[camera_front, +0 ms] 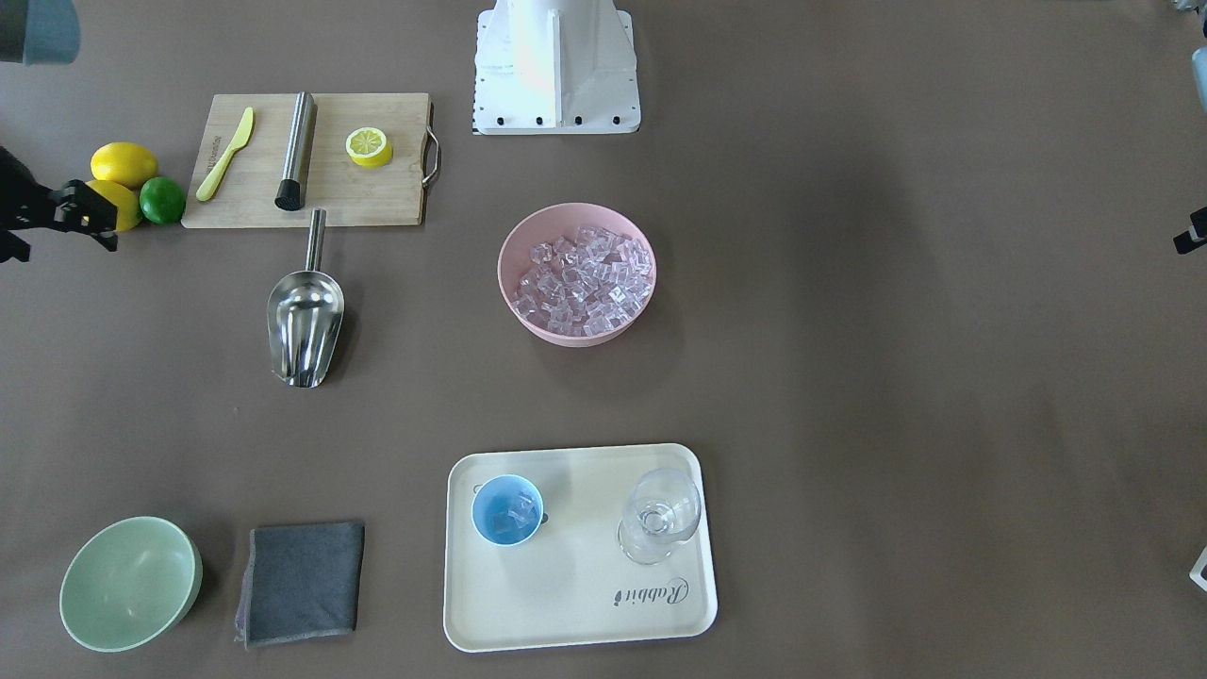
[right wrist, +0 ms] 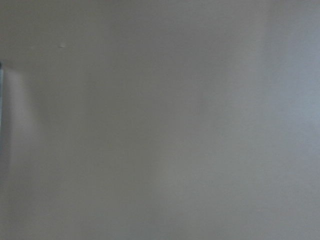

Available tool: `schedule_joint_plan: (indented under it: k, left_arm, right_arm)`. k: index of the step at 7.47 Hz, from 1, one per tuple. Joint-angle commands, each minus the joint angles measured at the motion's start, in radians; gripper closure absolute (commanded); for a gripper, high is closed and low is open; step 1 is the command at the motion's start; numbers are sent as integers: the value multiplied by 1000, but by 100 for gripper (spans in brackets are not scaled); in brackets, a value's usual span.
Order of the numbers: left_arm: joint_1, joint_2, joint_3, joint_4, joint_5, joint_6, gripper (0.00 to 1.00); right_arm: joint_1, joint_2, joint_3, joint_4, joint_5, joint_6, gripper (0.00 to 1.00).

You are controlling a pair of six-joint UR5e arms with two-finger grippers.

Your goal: Put ice in cup with scoop

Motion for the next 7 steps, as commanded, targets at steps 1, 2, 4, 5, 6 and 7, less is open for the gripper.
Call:
schedule_joint_plan:
  k: [1,2,4,5,6,7]
  left_arm:
    - [1,0,-1,0,0,0,2]
    - [1,1,-1,0,0,0,2]
    - [-1,1,-2,0,0,0,2]
    - [-1,1,-2,0,0,0,2]
    - [-1,1,-1,0,0,0,2]
    - [1,1,-1,0,0,0,2]
  right_arm:
    - [281,-33,-151,-2,17,-338,1]
    - [372,-38,-216,-2,58,-449,1]
    - [488,-41,-312,-2,63,-579,1]
    - [525,-43,-336,-3,65,-587,1]
    - [536,-43,-342,-2,66,-573,0]
    - [542,-44,-342,-2,84,-573,0]
